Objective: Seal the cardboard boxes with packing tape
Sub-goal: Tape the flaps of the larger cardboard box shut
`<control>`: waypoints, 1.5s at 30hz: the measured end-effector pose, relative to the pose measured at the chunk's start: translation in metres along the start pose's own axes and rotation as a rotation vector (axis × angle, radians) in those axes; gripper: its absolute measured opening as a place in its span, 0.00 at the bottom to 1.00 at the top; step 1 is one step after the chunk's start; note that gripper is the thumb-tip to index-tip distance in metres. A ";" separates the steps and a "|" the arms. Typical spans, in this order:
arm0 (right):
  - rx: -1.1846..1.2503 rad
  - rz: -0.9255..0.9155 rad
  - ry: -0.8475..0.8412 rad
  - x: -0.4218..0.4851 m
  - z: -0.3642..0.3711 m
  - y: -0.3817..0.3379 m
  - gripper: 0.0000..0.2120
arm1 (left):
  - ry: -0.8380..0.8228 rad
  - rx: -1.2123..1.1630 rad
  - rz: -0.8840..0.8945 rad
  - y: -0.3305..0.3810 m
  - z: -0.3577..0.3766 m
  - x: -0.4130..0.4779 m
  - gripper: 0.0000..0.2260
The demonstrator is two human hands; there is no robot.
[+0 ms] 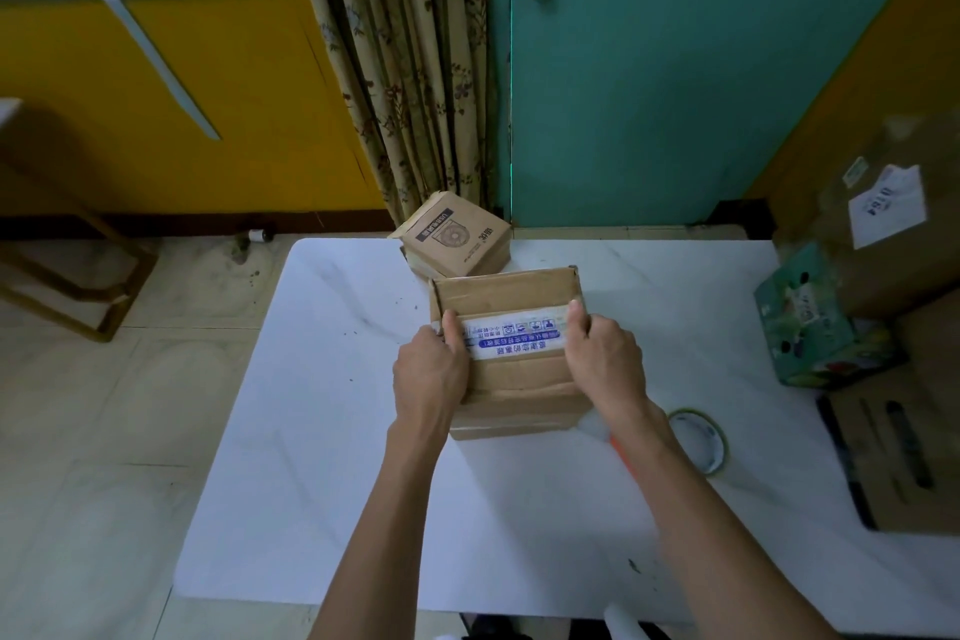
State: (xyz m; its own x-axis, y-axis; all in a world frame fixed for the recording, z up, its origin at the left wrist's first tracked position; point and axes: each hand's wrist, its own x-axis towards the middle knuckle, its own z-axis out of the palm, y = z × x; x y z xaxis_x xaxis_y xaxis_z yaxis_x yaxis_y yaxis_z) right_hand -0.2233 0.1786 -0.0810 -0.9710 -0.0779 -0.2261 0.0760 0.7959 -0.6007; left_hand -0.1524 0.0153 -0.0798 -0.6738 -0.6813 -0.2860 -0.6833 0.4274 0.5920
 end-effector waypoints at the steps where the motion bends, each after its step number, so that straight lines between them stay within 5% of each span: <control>1: 0.003 0.028 -0.043 0.001 -0.001 -0.003 0.29 | -0.033 0.013 -0.018 0.002 -0.001 0.001 0.23; 6: -0.049 0.078 -0.096 -0.001 -0.002 -0.008 0.38 | -0.131 -0.053 -0.060 0.009 0.000 -0.003 0.40; 11: -0.018 0.034 -0.004 0.001 -0.001 -0.004 0.27 | -0.064 -0.045 -0.034 0.002 0.006 0.002 0.31; 16: 0.010 -0.009 0.049 0.004 0.002 -0.002 0.29 | 0.024 -0.121 0.015 -0.005 0.008 0.008 0.25; 22: 0.322 0.017 -0.170 -0.006 -0.001 0.007 0.17 | -0.079 -0.115 -0.036 -0.009 -0.001 0.018 0.28; 26: 0.470 0.029 -0.128 -0.015 0.010 0.016 0.19 | -0.191 -0.325 -0.071 -0.021 0.004 0.008 0.28; 37: 0.207 -0.029 0.140 -0.013 0.013 0.013 0.27 | -0.030 -0.204 -0.024 -0.016 0.012 0.002 0.29; 45: 0.535 -0.050 0.173 -0.045 0.001 0.001 0.29 | 0.005 -0.478 -0.102 -0.049 -0.014 0.015 0.27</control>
State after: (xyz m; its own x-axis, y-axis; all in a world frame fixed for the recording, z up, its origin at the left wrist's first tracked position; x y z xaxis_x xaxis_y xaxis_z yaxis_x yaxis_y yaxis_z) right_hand -0.1795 0.1818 -0.0721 -0.9960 0.0273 -0.0856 0.0896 0.3753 -0.9226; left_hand -0.1247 -0.0241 -0.1022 -0.6079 -0.7090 -0.3575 -0.5392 0.0382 0.8413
